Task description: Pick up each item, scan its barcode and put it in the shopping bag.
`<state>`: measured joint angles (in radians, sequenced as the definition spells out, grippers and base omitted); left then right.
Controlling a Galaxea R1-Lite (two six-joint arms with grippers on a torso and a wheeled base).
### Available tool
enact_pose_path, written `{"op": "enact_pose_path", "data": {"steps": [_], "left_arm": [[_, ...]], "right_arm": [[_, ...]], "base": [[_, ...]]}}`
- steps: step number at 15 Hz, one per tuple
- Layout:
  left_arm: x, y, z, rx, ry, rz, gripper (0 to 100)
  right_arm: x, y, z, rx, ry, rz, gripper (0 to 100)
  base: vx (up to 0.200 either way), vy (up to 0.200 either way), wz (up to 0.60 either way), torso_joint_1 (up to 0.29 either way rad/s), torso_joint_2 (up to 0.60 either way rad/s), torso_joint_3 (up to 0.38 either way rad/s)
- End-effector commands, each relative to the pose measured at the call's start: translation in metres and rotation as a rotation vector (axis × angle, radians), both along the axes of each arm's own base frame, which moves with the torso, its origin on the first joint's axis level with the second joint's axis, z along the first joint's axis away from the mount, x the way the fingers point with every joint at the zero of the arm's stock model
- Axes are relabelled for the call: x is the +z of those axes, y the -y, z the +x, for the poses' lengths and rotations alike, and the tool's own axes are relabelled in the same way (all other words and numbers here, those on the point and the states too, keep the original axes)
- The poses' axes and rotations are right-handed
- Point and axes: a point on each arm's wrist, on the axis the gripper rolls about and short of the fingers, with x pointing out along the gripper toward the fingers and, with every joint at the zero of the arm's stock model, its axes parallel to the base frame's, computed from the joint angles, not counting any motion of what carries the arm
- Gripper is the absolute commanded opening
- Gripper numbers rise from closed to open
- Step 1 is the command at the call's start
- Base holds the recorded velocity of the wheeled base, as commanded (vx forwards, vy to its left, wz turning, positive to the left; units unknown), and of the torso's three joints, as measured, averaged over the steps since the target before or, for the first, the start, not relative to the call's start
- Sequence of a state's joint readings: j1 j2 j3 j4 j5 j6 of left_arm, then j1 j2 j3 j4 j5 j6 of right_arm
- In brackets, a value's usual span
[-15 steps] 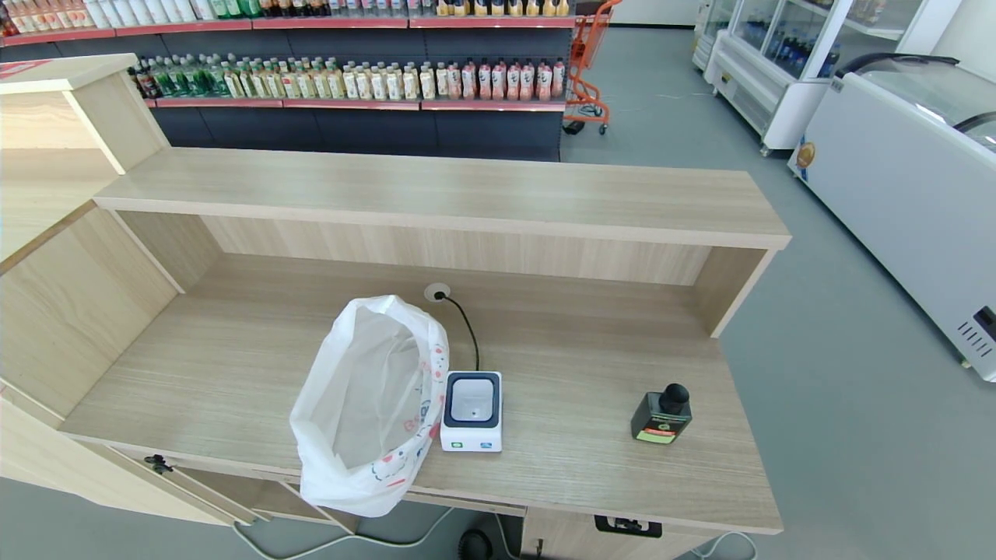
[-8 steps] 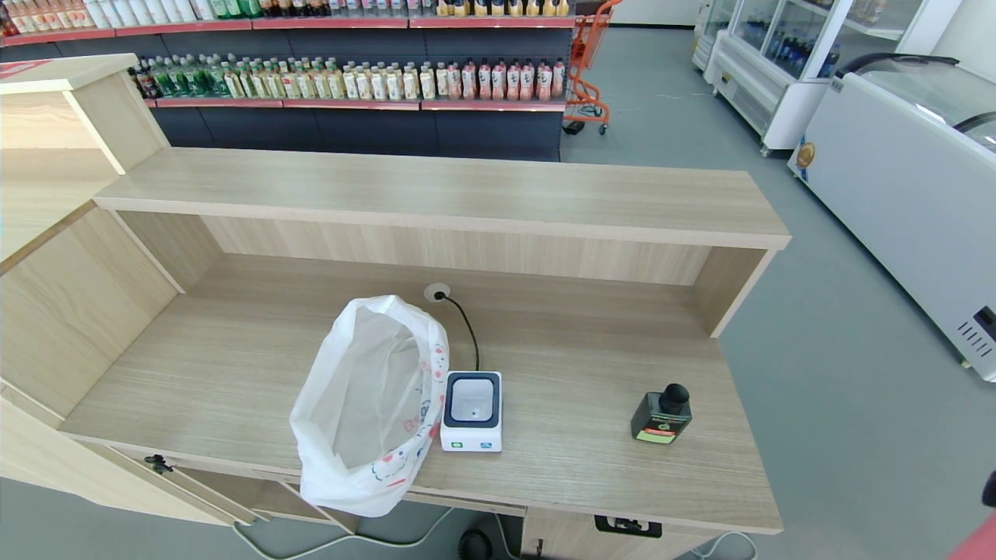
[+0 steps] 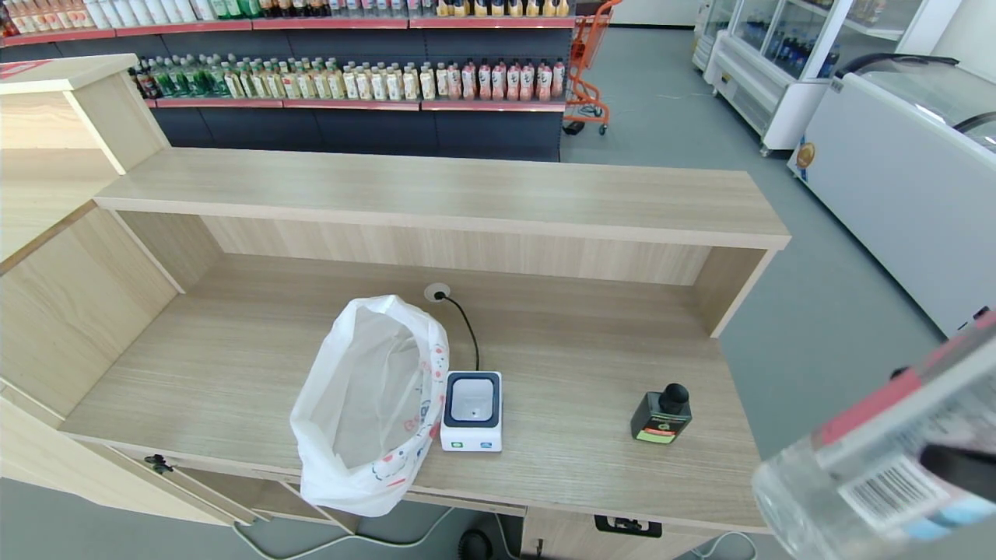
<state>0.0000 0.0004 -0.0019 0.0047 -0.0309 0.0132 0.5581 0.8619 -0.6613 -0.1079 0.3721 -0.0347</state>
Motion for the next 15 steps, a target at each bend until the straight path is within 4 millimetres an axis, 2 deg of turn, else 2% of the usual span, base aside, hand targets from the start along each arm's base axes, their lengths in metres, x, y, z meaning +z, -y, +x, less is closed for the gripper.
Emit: {"op": "enact_pose_path", "data": {"steps": [1, 2, 4, 6, 8, 12, 15], "left_arm": [[0.000, 0.000, 0.000, 0.000, 0.002, 0.001, 0], [0.000, 0.000, 0.000, 0.000, 0.002, 0.001, 0], [0.000, 0.000, 0.000, 0.000, 0.000, 0.001, 0], [0.000, 0.000, 0.000, 0.000, 0.000, 0.001, 0], [0.000, 0.000, 0.000, 0.000, 0.000, -0.001, 0], [0.000, 0.000, 0.000, 0.000, -0.001, 0.001, 0], [0.000, 0.000, 0.000, 0.000, -0.001, 0.001, 0]], "right_arm": [[-0.015, -0.002, 0.028, -0.245, 0.029, -0.184, 0], [-0.017, 0.000, 0.034, -0.353, 0.047, -0.244, 0], [-0.026, -0.001, 0.042, -0.442, 0.038, -0.338, 0], [-0.042, 0.008, 0.042, -0.469, 0.098, -0.512, 0], [-0.045, 0.014, 0.038, -0.471, 0.163, -0.601, 0], [-0.045, 0.017, 0.036, -0.468, 0.185, -0.623, 0], [-0.048, 0.018, 0.038, -0.458, 0.286, -0.702, 0]], "base": [[0.000, 0.000, 0.00, 0.000, 0.00, 0.000], [0.000, 0.000, 0.00, 0.000, 0.00, 0.000], [0.000, 0.000, 0.00, 0.000, 0.00, 0.000], [0.000, 0.000, 0.00, 0.000, 0.00, 0.000], [0.000, 0.000, 0.00, 0.000, 0.00, 0.000], [0.000, 0.000, 0.00, 0.000, 0.00, 0.000], [0.000, 0.000, 0.00, 0.000, 0.00, 0.000]]}}
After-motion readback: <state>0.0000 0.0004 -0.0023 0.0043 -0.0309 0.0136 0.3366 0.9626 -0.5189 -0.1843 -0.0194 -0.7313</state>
